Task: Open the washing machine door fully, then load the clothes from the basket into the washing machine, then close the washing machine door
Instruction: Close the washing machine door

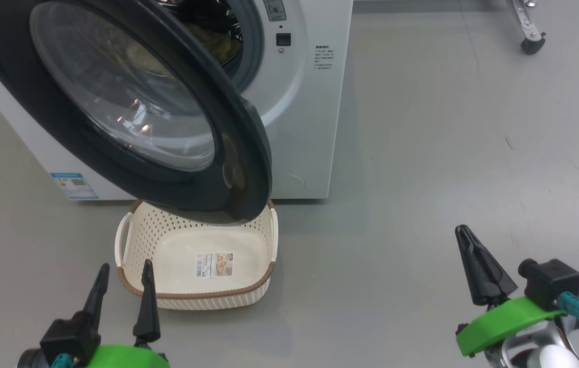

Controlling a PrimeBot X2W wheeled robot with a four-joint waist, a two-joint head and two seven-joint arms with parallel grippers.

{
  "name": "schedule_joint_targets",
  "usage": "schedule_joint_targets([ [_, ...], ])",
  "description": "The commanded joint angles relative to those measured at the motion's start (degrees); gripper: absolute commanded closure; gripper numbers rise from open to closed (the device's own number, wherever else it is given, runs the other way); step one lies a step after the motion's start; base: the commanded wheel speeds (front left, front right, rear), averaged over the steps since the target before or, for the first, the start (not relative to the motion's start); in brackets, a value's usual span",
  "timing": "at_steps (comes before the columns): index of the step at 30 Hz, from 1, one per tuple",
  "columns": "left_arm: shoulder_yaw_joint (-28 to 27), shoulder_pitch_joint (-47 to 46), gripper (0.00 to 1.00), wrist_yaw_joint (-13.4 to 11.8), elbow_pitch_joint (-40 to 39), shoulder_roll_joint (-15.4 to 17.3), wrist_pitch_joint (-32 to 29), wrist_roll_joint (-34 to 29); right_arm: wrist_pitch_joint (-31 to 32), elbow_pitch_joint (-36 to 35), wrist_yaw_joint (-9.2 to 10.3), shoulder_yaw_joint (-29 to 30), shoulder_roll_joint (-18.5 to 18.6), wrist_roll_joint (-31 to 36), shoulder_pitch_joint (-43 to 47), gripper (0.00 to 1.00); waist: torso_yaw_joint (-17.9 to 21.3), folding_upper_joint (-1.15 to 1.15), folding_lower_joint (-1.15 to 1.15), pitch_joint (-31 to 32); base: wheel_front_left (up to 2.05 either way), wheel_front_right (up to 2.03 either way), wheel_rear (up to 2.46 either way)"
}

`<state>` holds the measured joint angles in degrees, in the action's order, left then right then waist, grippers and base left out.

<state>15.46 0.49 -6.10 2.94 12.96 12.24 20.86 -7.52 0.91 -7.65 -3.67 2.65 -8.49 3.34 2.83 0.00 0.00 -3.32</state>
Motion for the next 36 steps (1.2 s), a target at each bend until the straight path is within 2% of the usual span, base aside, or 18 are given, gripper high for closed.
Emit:
schedule_joint_targets([
  [1, -1.8, -2.1, 0.00, -0.3, -1.5, 1.1, 0.3, 0.2, 0.0, -2.1, 0.16, -1.1, 0.2, 0.1, -1.1, 1.00, -0.1, 0.00, 0.00, -0.1, 0.00, 0.00, 0.00],
  [10, -1.4, -3.3, 0.00, -0.1, -0.9, 1.3, 0.8, 0.0, 0.5, -2.8, 0.16, -2.2, 0.2, 0.1, -2.2, 1.00, -2.1, 0.00, 0.00, -0.3, 0.00, 0.00, 0.00],
  [19, 0.0, -4.9, 0.00, 0.4, 0.0, 0.5, 1.2, -0.2, 1.9, -2.7, 0.16, -10.3, 0.3, -1.0, -8.2, 1.00, -6.5, 0.00, 0.00, -0.8, 0.00, 0.00, 0.00],
  [28, 1.2, -7.2, 0.00, 1.1, 1.2, -0.1, 1.7, -0.8, 2.2, 3.0, 0.16, -19.9, 1.4, -3.2, -17.8, 1.00, -11.4, 0.00, 0.00, -1.3, 0.00, 0.00, 0.00],
  [36, 2.5, -9.0, 0.00, 1.8, 2.2, -1.1, 2.0, -0.9, 0.6, 10.8, 0.16, -23.3, 1.1, -6.1, -28.2, 1.00, -15.3, 0.00, 0.00, -1.9, 0.00, 0.00, 0.00],
])
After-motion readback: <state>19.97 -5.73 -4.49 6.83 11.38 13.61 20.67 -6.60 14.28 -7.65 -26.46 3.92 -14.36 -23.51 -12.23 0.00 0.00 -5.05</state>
